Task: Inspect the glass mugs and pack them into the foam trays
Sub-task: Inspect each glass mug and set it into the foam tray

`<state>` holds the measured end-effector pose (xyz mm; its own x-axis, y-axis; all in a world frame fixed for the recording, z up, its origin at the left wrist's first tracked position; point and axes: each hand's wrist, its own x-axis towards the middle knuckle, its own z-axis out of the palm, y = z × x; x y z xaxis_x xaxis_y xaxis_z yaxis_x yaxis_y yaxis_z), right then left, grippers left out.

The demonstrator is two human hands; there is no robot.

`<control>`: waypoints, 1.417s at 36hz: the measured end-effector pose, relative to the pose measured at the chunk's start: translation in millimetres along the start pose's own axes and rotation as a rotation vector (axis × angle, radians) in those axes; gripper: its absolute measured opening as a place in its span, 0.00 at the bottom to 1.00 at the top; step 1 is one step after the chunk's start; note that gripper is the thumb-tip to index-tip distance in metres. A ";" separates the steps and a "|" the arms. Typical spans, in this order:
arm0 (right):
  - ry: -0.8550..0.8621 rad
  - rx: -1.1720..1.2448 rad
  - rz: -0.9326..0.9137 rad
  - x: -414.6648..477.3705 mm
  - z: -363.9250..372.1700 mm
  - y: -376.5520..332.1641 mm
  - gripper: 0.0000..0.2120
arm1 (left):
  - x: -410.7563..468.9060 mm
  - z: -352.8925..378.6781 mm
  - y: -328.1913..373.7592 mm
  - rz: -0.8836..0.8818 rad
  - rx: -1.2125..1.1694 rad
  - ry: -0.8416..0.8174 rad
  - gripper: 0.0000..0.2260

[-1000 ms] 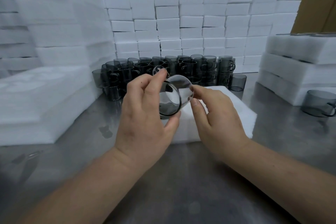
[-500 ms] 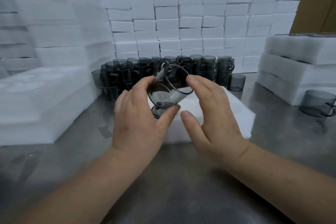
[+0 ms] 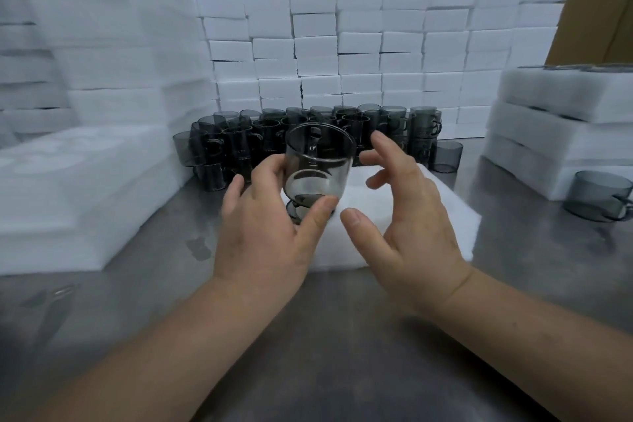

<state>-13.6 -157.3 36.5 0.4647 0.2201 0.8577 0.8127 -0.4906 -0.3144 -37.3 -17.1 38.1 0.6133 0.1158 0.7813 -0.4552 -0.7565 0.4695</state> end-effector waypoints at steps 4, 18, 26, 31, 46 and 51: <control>-0.024 -0.026 0.030 -0.5 2.5 -0.2 0.34 | -4.5 4.3 4.8 0.017 0.062 0.019 0.26; 0.064 0.063 0.273 9.3 -0.2 14.1 0.29 | -9.4 10.6 1.2 0.018 0.180 -0.121 0.34; 0.158 0.074 0.455 22.2 -9.9 38.0 0.24 | 0.3 9.3 -13.2 -0.214 0.408 -0.408 0.37; -0.011 -0.111 0.413 18.1 -8.2 37.4 0.26 | -2.3 12.8 -19.3 -0.201 0.384 -0.447 0.33; -0.308 -0.339 0.297 17.9 -5.6 30.2 0.21 | -2.8 15.0 -24.9 -0.141 0.392 -0.474 0.31; -0.322 -0.333 0.290 18.8 -7.3 28.8 0.21 | -2.4 15.1 -24.7 -0.147 0.409 -0.482 0.31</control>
<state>16.0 -173.5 46.5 0.7797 0.2572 0.5709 0.5043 -0.7985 -0.3289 -17.8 -8.5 18.4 0.9148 0.0066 0.4039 -0.1204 -0.9500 0.2882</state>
